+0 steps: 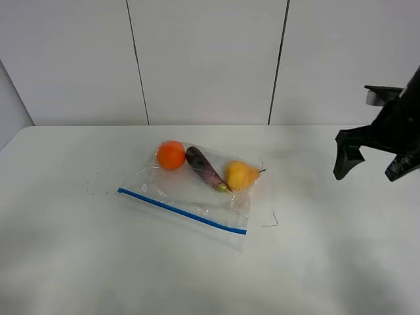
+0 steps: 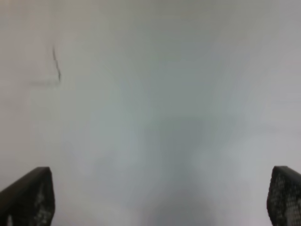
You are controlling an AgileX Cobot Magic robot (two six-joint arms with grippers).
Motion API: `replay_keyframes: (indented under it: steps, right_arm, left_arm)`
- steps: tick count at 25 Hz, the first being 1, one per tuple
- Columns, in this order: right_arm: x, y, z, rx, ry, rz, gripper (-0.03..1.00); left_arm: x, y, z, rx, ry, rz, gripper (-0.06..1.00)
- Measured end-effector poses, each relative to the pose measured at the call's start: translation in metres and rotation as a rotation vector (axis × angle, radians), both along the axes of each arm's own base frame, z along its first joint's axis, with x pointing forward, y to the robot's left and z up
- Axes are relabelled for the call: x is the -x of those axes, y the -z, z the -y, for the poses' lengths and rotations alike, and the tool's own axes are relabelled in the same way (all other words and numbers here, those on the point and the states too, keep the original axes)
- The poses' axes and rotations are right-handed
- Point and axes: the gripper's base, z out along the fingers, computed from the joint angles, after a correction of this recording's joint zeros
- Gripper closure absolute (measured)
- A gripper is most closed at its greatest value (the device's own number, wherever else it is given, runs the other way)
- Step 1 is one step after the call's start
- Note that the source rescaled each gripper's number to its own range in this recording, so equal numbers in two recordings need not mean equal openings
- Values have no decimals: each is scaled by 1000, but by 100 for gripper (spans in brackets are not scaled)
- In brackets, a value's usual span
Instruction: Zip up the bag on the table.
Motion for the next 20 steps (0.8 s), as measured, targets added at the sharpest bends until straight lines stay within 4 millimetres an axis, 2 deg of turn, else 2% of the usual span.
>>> replay_keyframes:
  steps: [8, 14, 20]
  right_arm:
    - [95, -7, 4, 3, 2, 82, -3]
    - [154, -11, 7, -5, 16, 336, -3]
    - [214, -5, 10, -14, 22, 601, -3]
  left_arm:
    - [0, 0, 0, 0, 0, 0, -2]
    - [0, 0, 0, 0, 0, 0, -2]
    - [0, 0, 0, 0, 0, 0, -2]
